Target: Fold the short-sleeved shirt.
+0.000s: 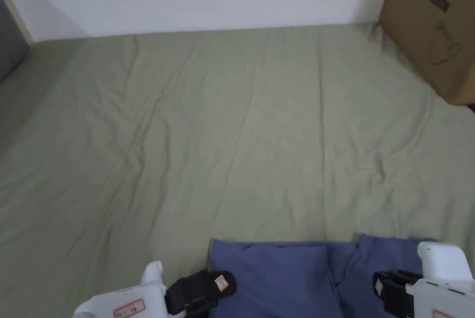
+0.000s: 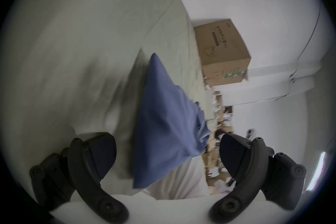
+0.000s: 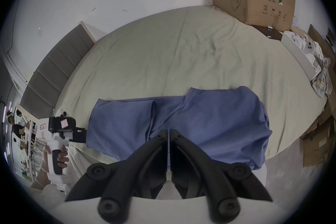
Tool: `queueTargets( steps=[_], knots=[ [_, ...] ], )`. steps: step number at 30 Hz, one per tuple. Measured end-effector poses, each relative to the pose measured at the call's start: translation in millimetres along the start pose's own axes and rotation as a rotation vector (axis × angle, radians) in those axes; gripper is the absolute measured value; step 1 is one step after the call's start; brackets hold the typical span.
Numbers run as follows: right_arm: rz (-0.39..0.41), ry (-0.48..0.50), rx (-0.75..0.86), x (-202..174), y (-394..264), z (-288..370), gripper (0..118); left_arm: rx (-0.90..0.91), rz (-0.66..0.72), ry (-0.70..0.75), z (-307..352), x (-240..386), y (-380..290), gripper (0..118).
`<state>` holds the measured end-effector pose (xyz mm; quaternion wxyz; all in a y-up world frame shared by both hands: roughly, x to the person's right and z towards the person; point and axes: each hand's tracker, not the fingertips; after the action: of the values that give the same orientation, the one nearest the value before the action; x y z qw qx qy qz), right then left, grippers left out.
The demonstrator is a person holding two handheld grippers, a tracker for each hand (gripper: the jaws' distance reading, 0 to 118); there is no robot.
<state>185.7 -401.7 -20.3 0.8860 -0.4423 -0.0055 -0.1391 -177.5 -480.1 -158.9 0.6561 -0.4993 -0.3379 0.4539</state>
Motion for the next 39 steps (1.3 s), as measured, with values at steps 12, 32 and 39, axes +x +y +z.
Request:
queueTargets(
  steps=[12,32,39],
  knots=[
    [0.06,0.004,-0.07,-19.3,0.1,-10.9,3,-0.059,-0.019,0.054,-12.2,-6.9,10.1,11],
    [-0.001,0.03,-0.045,-3.3,-4.7,-9.5,3,0.118,-0.318,0.328,80.4,100.6,19.9,11],
    [-0.105,-0.007,-0.002,34.0,-10.6,6.4,3,-0.124,-0.483,0.173,-49.8,167.5,-18.2,11]
  ],
)
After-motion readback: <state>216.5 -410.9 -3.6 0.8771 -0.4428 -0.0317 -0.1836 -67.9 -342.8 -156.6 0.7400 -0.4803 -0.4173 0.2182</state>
